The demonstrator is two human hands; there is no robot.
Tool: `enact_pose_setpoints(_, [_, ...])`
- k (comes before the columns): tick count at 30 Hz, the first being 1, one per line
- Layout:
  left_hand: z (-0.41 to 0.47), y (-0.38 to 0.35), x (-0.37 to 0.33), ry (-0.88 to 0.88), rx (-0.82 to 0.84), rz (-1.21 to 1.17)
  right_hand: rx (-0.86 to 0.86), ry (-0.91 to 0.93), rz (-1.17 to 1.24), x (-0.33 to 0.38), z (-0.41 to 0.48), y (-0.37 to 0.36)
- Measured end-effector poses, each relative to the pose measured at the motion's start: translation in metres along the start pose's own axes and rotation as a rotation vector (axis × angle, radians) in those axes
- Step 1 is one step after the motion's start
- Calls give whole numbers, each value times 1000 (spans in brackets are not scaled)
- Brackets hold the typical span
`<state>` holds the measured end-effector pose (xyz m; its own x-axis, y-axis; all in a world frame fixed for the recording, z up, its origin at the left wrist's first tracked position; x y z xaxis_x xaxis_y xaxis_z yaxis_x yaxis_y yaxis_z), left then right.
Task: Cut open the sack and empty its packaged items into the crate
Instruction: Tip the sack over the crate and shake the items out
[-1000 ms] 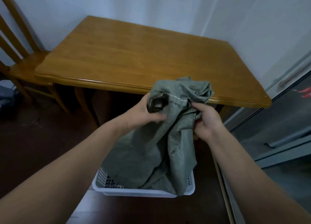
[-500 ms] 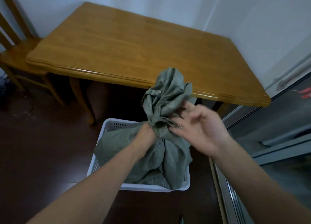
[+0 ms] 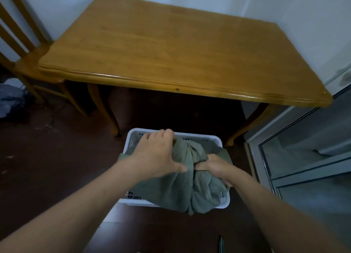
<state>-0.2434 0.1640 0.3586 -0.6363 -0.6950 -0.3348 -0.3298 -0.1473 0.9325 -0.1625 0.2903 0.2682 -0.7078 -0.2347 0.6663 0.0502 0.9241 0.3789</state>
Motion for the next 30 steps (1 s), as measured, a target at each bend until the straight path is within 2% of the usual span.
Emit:
enact_pose_setpoints(1, [-2, -15, -1, -99, -4, 176, 47, -86, 21, -10, 4, -4])
enact_pose_setpoints(3, [-7, -58, 0, -217, 101, 319, 135, -215, 5, -23, 8, -11])
enact_pose_setpoints(6, [0, -93, 2, -257, 119, 267, 201, -301, -73, -39, 16, -19])
enact_pose_setpoints(8, [3, -102, 16, -143, 151, 102, 137, -173, -211, -42, 23, -12])
enact_pose_setpoints(11, [1, -113, 50, 167, 258, -321, -97, 74, -521, -43, 14, 14])
enact_pose_setpoints(13, [-6, -126, 61, 343, 316, -633, -163, 75, -677, -64, 8, 17])
enact_pose_setpoints(15, [-12, -146, 74, 517, 292, -768, -120, -55, -477, -95, 9, 2])
enact_pose_setpoints(17, [-16, -161, 97, 679, 166, -622, -95, -176, -63, -111, 10, -19])
enact_pose_setpoints(19, [-26, -168, 112, 778, 127, -434, -147, -311, 267, -113, 13, -29])
enact_pose_setpoints(20, [-30, -174, 115, 851, 126, -522, -187, -377, 384, -113, 13, -31])
enact_pose_setpoints(22, [-34, -184, 105, 1004, 60, -959, -229, -464, 665, -110, 15, -35])
enact_pose_setpoints(24, [-27, -175, 77, 1062, 26, -1314, -212, -494, 960, -93, 15, -39])
enact_pose_setpoints(27, [1, -144, 40, 1005, 32, -1679, -129, -437, 1251, -46, 12, -26])
enact_pose_setpoints(30, [26, -101, 17, 932, 26, -1831, -67, -327, 1331, 2, 12, -2])
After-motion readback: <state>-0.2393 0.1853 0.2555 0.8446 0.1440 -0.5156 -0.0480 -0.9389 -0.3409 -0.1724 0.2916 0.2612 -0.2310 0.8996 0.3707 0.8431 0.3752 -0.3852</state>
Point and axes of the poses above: each hand's wrist, its own z-axis towards the middle knuckle, its own y-axis out of the back of the hand, x = y × z, the point moved 9 cm from there along z, towards the middle knuckle, and after that the axes turned 9 degrees about -x, right-handed, at the moved point
